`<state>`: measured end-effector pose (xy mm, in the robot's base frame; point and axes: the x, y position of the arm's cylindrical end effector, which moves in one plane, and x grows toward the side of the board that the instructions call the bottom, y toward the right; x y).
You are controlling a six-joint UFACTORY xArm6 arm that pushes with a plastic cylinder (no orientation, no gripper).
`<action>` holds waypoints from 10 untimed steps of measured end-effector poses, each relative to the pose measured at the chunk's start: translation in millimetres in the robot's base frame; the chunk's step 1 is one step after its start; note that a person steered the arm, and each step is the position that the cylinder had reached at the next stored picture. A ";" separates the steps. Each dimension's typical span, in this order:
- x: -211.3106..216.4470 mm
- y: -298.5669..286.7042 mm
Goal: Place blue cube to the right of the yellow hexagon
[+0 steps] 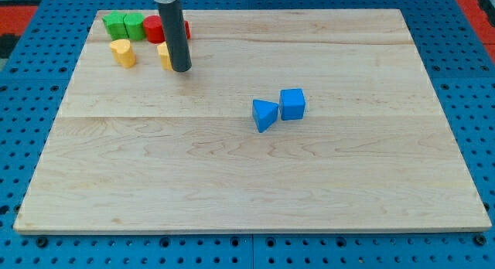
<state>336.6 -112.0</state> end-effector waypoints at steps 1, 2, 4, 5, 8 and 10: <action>7.8 45.3; 7.8 142.7; 90.6 282.3; 113.8 256.4; 71.0 143.5; 55.0 92.4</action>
<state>391.6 -19.6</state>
